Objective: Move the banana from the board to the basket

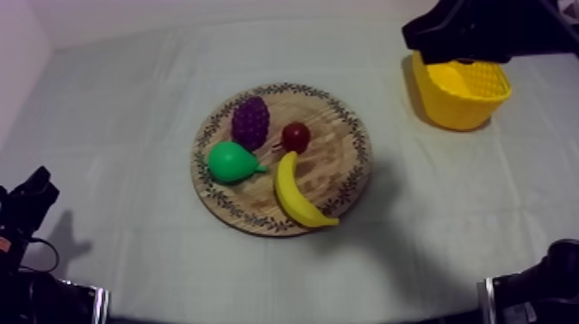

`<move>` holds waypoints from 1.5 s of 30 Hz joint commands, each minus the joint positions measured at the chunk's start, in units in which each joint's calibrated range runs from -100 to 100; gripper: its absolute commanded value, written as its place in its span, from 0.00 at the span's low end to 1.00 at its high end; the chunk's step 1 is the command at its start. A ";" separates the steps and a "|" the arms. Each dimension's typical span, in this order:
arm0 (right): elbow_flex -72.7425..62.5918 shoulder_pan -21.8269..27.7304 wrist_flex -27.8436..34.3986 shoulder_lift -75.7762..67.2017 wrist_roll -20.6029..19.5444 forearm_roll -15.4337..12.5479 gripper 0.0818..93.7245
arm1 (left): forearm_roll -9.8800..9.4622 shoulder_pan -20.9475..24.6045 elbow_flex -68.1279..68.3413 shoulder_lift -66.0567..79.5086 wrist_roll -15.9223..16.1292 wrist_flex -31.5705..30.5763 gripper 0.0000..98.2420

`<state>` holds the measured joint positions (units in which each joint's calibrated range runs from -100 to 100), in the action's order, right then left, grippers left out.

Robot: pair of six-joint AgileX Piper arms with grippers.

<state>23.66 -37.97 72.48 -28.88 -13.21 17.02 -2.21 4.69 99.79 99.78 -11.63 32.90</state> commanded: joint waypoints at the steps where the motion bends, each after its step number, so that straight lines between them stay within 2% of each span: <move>1: -0.18 -1.10 1.03 1.65 -1.55 0.54 0.00 | 0.03 -0.02 -0.01 0.05 0.01 0.00 0.00; 8: -3.07 -5.31 6.22 7.33 -4.86 2.32 0.00 | 0.03 -0.02 -0.01 0.05 -0.01 0.00 0.00; 14: -8.51 -8.44 12.64 11.13 -5.70 2.64 0.00 | 0.03 -0.02 -0.01 0.05 -0.02 0.00 0.00; 18: -10.78 -9.48 14.56 12.97 -6.10 2.68 0.00 | 0.03 -0.02 -0.01 0.05 -0.01 0.00 0.00; 25: -12.39 -10.08 16.07 16.83 -7.35 2.45 0.00 | 0.03 -0.02 -0.01 0.05 0.00 0.00 0.00; 36: -15.34 -8.22 17.32 23.54 -9.71 1.82 0.00 | 0.03 -0.02 -0.01 0.05 0.01 0.00 0.00; 42: -17.31 -8.20 21.12 25.79 -12.08 1.35 0.01 | 0.03 -0.02 -0.01 0.05 0.00 0.00 0.00; 45: -19.07 -8.62 23.47 26.37 -11.95 0.70 0.04 | 0.03 -0.02 -0.01 0.05 0.00 0.00 0.00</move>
<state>5.16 -46.45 95.27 -2.46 -25.46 17.97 -2.21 4.69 99.79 99.78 -11.63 32.90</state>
